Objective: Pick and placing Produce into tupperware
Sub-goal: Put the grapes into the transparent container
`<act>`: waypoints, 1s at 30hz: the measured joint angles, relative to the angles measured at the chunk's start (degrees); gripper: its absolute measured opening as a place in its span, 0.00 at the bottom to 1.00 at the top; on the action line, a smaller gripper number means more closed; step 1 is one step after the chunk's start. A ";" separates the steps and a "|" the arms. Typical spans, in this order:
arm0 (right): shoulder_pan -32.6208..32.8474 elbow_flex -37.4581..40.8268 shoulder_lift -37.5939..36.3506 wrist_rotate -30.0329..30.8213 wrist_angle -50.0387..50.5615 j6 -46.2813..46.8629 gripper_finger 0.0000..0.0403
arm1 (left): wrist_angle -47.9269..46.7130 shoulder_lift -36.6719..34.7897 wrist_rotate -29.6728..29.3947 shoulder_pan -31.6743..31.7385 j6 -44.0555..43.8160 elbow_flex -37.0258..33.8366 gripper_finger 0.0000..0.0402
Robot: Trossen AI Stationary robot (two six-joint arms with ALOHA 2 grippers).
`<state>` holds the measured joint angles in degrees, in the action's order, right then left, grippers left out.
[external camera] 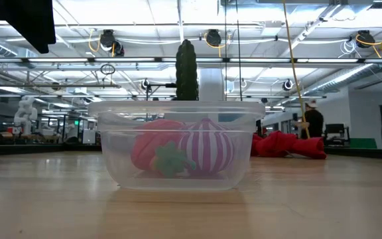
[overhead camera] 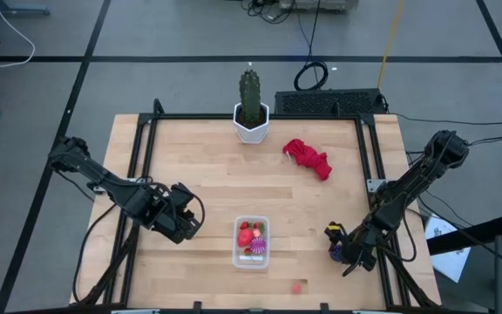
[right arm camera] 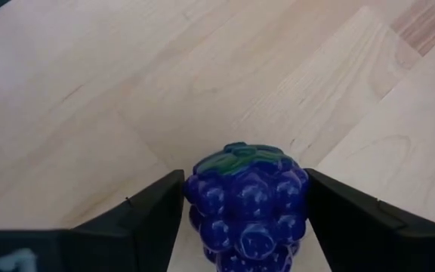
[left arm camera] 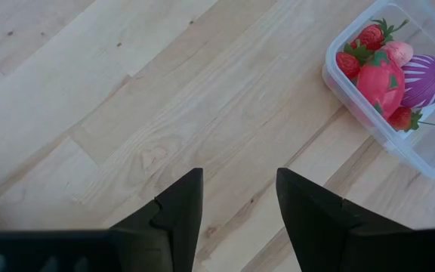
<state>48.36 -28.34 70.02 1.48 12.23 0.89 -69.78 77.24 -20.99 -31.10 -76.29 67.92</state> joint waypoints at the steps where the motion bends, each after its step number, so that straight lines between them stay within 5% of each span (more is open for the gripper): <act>1: 0.00 0.00 0.00 0.00 0.01 0.00 0.63 | 0.00 0.02 0.00 0.01 0.00 0.00 0.44; 30: -3.67 -0.70 -0.02 0.46 -1.14 -0.24 0.58 | 0.22 0.00 0.02 -0.01 -0.04 0.00 0.44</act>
<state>44.69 -29.04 70.00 1.93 11.09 0.64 -69.56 77.23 -20.97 -31.11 -76.34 67.92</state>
